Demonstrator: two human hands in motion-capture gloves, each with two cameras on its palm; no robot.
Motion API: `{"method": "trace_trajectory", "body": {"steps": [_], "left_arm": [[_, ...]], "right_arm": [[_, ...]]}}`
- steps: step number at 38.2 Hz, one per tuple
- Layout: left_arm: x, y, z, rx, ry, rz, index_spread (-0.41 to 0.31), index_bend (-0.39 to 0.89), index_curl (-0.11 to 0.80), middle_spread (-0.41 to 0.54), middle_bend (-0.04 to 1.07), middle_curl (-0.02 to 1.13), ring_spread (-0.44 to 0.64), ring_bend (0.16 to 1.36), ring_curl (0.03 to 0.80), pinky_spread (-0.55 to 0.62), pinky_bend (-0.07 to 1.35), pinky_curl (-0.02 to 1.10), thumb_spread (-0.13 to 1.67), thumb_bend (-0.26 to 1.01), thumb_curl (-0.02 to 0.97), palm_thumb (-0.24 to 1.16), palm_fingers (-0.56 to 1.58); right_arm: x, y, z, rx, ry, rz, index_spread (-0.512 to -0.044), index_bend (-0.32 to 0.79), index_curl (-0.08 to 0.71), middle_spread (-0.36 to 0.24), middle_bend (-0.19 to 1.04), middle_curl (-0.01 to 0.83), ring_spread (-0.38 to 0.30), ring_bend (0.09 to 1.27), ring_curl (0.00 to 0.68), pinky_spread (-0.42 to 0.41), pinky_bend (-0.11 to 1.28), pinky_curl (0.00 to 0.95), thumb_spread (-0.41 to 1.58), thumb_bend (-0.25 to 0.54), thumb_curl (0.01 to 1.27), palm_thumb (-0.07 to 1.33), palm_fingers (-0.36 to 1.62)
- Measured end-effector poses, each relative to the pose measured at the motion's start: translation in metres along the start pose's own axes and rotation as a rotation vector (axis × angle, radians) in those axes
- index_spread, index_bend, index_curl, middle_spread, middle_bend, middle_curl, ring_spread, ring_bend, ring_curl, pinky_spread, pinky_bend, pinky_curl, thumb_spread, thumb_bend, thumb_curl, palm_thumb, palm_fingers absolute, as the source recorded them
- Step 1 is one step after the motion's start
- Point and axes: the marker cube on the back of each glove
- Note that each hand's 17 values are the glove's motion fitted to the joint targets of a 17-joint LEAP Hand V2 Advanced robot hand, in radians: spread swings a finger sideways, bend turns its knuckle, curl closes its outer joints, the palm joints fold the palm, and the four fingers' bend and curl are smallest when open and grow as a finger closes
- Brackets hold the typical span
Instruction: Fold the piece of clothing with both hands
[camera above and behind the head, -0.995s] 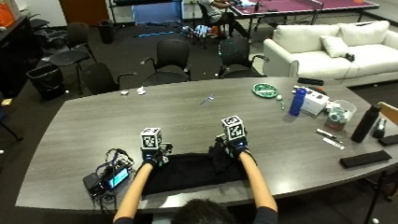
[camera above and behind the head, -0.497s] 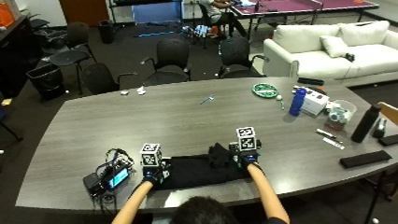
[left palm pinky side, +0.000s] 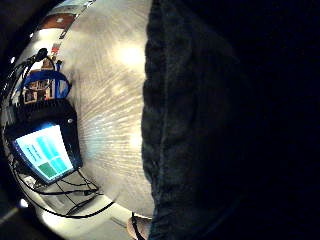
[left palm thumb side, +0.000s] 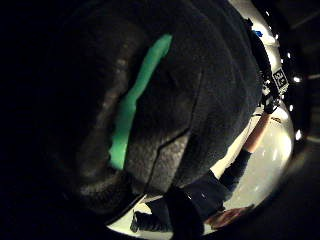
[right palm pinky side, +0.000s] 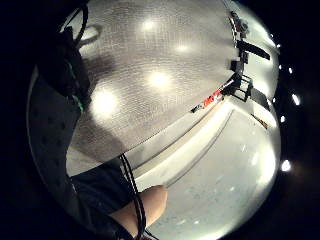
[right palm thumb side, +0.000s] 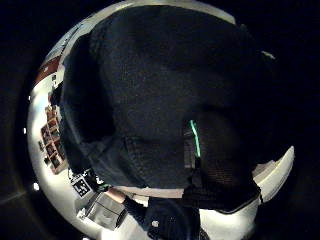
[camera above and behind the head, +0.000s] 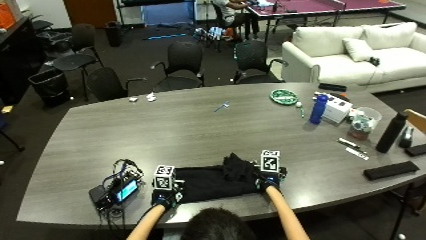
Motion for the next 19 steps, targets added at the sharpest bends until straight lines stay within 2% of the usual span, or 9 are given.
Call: {"method": "trace_trajectory", "body": {"steps": [4, 9, 14, 15, 19], "left_arm": [[-0.001, -0.003, 0.0, -0.044, 0.006, -0.004, -0.08, 0.16, 0.453, 0.183, 0.16, 0.27, 0.42, 0.44, 0.356, 0.4, 0.32, 0.39, 1.29, -0.03, 0.311, 0.04, 0.02], [0.002, -0.014, -0.003, -0.055, 0.006, 0.0, -0.084, 0.15, 0.425, 0.189, 0.16, 0.26, 0.45, 0.45, 0.344, 0.43, 0.33, 0.38, 1.28, -0.03, 0.292, 0.01, -0.03], [0.005, -0.033, -0.009, 0.002, -0.009, -0.002, -0.09, 0.15, 0.406, 0.197, 0.16, 0.25, 0.47, 0.45, 0.334, 0.45, 0.33, 0.37, 1.27, -0.02, 0.28, 0.0, -0.04], [0.006, -0.036, -0.011, 0.008, -0.007, -0.001, -0.091, 0.15, 0.403, 0.198, 0.16, 0.25, 0.47, 0.45, 0.333, 0.45, 0.33, 0.37, 1.27, -0.02, 0.278, 0.0, -0.04], [0.015, -0.043, -0.016, -0.005, 0.037, -0.007, -0.093, 0.16, 0.394, 0.2, 0.16, 0.25, 0.48, 0.46, 0.328, 0.46, 0.33, 0.37, 1.26, -0.02, 0.271, -0.01, -0.04]], "right_arm": [[-0.004, -0.002, 0.001, 0.061, 0.019, 0.022, -0.186, -0.06, 0.081, -0.041, 0.32, 0.427, -0.142, 0.7, 0.444, -0.161, 0.87, 0.407, 1.24, 0.015, 0.42, 0.58, 0.89], [-0.006, -0.006, 0.0, 0.078, 0.002, 0.011, -0.189, 0.01, 0.076, -0.063, 0.35, 0.45, -0.17, 0.71, 0.453, -0.213, 0.84, 0.406, 1.25, 0.029, 0.42, 0.65, 0.94], [0.003, -0.019, -0.005, 0.121, -0.081, 0.041, -0.19, 0.1, 0.113, -0.098, 0.35, 0.467, -0.198, 0.69, 0.451, -0.282, 0.79, 0.387, 1.24, 0.058, 0.44, 0.75, 1.09], [0.006, -0.023, -0.006, 0.14, -0.096, 0.05, -0.205, 0.18, 0.143, -0.11, 0.35, 0.47, -0.202, 0.68, 0.453, -0.295, 0.77, 0.384, 1.2, 0.072, 0.45, 0.8, 1.16], [0.023, -0.036, -0.011, 0.188, -0.149, 0.076, -0.224, 0.18, 0.188, -0.133, 0.33, 0.479, -0.217, 0.66, 0.458, -0.311, 0.74, 0.387, 1.13, 0.061, 0.47, 0.85, 1.19]]}}
